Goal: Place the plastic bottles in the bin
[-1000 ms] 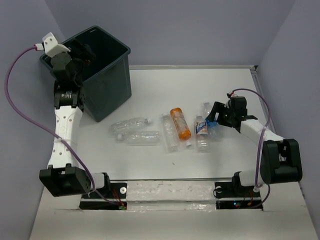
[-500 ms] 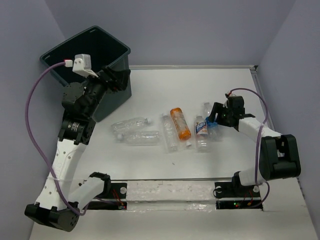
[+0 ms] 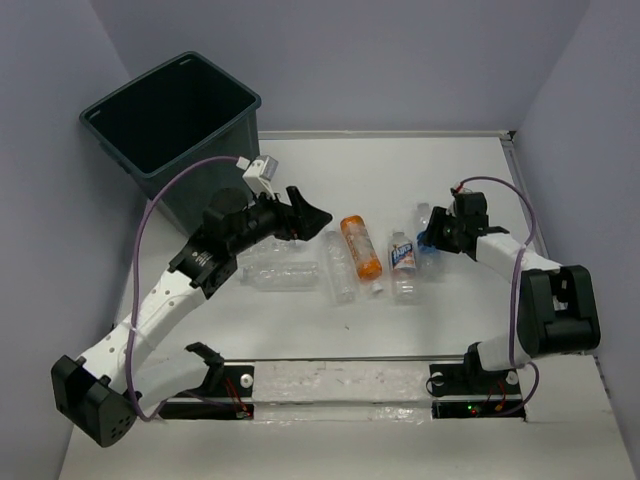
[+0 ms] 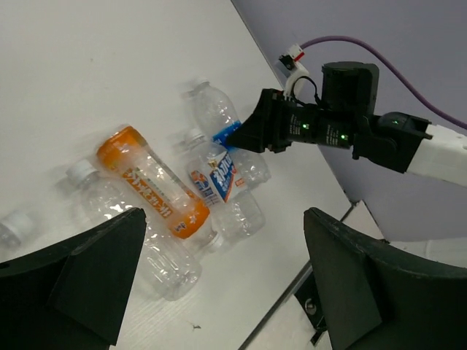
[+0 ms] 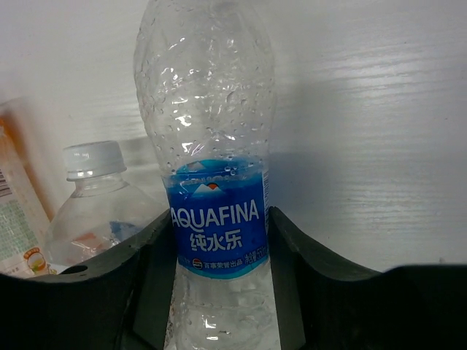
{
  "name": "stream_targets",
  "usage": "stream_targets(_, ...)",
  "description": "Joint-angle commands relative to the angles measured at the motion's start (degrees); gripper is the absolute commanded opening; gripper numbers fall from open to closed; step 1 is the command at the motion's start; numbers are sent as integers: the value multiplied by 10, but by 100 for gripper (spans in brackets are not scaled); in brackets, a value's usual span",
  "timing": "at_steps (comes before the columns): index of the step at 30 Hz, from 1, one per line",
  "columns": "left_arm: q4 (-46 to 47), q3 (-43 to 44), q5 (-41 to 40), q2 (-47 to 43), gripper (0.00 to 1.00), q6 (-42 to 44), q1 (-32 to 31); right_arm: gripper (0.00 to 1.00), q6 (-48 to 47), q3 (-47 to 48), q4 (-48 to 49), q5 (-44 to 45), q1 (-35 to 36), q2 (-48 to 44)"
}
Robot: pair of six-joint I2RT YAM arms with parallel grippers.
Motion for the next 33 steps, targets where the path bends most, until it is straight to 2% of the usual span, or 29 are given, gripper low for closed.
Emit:
stream_targets(1, 63, -2, -20, 24, 99, -21, -55, 46, -3, 11, -2, 69, 5, -53)
stream_targets(4, 76, 11, -28, 59, 99, -18, -91, 45, 5, -9, 0, 131, 5, -131)
stream_targets(6, 81, 23, -34, 87, 99, -13, -106, 45, 9, -26, 20, 131, 10, -207)
stream_targets(8, 103, 37, -32, 114, 99, -9, -122, 43, 10, -63, 75, 92, 10, -259)
stream_targets(10, 116, 55, -24, 135, 99, -10, -127, 43, 9, -78, 132, -17, 10, -306)
stream_targets(13, 146, 72, -12, 173, 99, -14, -132, 43, 20, -87, 174, -142, 10, -303)
stream_targets(15, 182, 81, 3, 196, 99, -23, -131, 44, 36, -90, 229, -262, 22, -276)
stream_targets(16, 192, 87, 9, 205, 99, -27, -132, 44, 41, -91, 238, -280, 22, -263)
stream_targets(22, 258, 107, 49, 276, 99, -54, -132, 44, 57, -95, 275, -354, 40, -259)
stream_targets(27, 296, 120, 58, 323, 99, -63, -132, 44, 55, -94, 281, -377, 58, -257)
stream_targets(33, 299, 143, 5, 347, 99, -55, -132, 44, 47, -87, 277, -393, 74, -248)
